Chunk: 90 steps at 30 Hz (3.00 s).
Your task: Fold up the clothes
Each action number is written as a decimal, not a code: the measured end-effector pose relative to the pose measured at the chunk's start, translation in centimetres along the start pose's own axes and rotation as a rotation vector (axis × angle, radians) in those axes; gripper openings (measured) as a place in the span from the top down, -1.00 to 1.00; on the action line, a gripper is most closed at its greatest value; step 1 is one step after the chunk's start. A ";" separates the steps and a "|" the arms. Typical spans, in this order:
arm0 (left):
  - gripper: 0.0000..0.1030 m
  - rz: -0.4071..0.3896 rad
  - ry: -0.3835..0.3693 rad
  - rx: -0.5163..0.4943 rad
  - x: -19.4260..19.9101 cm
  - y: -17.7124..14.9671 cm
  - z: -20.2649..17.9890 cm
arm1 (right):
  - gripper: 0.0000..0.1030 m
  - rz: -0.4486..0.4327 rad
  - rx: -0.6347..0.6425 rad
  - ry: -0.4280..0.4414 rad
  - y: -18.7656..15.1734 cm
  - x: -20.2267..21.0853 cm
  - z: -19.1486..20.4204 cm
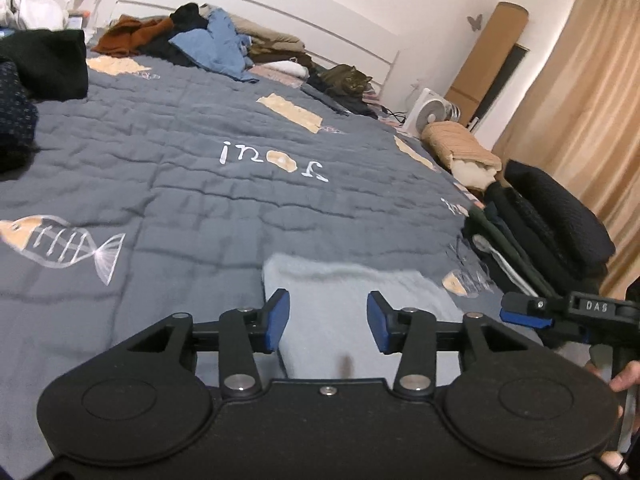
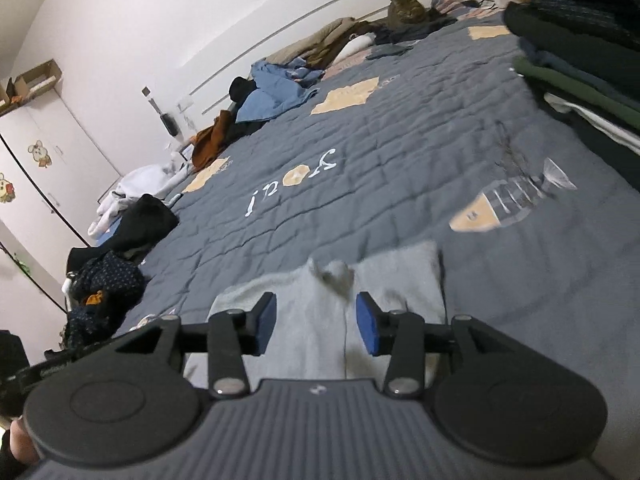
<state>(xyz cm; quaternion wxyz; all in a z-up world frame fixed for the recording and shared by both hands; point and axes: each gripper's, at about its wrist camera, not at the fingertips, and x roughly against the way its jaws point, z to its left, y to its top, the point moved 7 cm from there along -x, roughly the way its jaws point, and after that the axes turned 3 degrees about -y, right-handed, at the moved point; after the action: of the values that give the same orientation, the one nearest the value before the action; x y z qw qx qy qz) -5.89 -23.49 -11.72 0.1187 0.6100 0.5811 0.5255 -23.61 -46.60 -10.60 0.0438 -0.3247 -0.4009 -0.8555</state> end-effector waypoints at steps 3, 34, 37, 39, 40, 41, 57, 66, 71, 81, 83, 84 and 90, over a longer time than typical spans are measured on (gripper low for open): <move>0.02 0.019 0.012 -0.045 1.9 -2.3 -1.0 | 0.16 -0.005 -0.006 -0.021 -1.9 2.1 -0.3; 0.89 0.223 -0.045 0.038 4.7 -12.0 -1.0 | 0.92 0.066 -0.277 -0.076 -12.9 7.9 -4.2; 0.89 0.199 -0.044 0.043 5.9 -10.9 -0.7 | 0.94 0.029 -0.309 -0.077 -12.4 8.9 -4.9; 0.89 0.214 -0.031 0.023 6.0 -10.8 -0.7 | 0.94 0.035 -0.307 -0.085 -12.4 9.1 -5.1; 0.84 0.223 -0.023 0.012 6.0 -10.8 -0.8 | 0.94 0.054 -0.294 -0.090 -12.6 8.8 -5.0; 0.84 0.230 0.002 -0.003 6.0 -10.9 -0.9 | 0.94 0.072 -0.262 -0.117 -12.9 8.5 -4.9; -0.24 0.215 -0.040 0.034 5.4 -11.4 -2.3 | 0.32 0.039 -0.292 -0.064 -13.8 10.6 -3.5; 0.08 0.265 -0.103 0.227 3.2 -12.1 -0.7 | 0.22 0.039 -0.327 -0.095 -14.1 10.4 -4.5; 0.15 0.275 -0.123 0.270 2.5 -12.2 -0.7 | 0.22 0.052 -0.323 -0.080 -14.4 10.0 -4.2; 0.91 0.148 -0.122 0.253 5.5 -8.9 -0.2 | 0.21 0.040 -0.332 -0.052 -14.2 10.3 -4.0; 0.91 0.142 -0.091 0.254 6.1 -8.5 0.5 | 0.20 0.050 -0.310 -0.048 -14.2 10.1 -3.6; 0.91 0.153 -0.078 0.255 6.1 -8.6 0.9 | 0.20 0.055 -0.295 -0.046 -14.3 10.1 -3.4; 0.89 0.214 -0.003 0.211 5.6 -9.6 1.2 | 0.20 0.063 -0.246 -0.003 -14.4 9.8 -1.8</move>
<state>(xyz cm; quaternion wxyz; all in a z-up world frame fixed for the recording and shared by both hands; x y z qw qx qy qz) -11.82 -15.38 -16.65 -0.0017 0.6783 0.5648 0.4700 -37.04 -36.35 -15.08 0.0301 -0.3415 -0.2826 -0.8959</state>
